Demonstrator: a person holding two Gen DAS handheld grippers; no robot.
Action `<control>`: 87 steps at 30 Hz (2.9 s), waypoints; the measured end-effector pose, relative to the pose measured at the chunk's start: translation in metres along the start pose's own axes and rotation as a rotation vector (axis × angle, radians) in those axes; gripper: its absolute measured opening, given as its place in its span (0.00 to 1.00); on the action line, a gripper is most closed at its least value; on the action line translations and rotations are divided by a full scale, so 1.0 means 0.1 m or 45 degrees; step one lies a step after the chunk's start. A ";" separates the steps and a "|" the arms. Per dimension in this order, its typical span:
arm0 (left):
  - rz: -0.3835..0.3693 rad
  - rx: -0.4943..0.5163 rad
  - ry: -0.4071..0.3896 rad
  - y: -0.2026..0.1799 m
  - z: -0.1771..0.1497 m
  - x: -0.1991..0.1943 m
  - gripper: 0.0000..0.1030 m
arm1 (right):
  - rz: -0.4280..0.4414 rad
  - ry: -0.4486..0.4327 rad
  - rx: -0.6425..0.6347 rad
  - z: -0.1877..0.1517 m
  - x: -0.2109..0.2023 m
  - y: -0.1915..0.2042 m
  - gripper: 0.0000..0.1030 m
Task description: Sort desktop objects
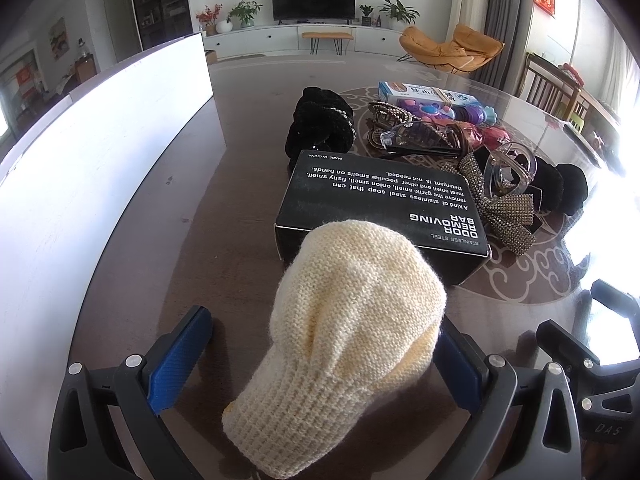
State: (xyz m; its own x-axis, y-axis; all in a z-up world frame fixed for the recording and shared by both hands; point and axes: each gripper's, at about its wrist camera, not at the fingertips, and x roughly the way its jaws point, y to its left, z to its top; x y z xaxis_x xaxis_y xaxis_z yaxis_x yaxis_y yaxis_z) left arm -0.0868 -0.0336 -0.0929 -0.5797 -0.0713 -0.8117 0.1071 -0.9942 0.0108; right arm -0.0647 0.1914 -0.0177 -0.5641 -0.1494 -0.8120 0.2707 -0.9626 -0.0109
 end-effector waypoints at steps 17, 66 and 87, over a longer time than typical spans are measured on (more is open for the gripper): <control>-0.018 0.019 -0.004 -0.26 0.17 0.14 1.00 | 0.000 0.000 0.000 0.00 0.00 0.00 1.00; -0.021 0.020 -0.005 -0.26 0.18 0.14 1.00 | -0.002 0.000 0.002 0.00 0.00 0.00 1.00; -0.021 0.020 -0.005 -0.26 0.18 0.14 1.00 | -0.002 0.000 0.003 0.00 0.00 0.00 1.00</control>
State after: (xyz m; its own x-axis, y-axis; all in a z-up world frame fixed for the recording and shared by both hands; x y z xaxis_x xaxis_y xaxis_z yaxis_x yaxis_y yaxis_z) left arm -0.1124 -0.0101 -0.0942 -0.5845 -0.0548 -0.8096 0.0848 -0.9964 0.0063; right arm -0.0652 0.1913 -0.0180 -0.5646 -0.1480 -0.8120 0.2684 -0.9633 -0.0110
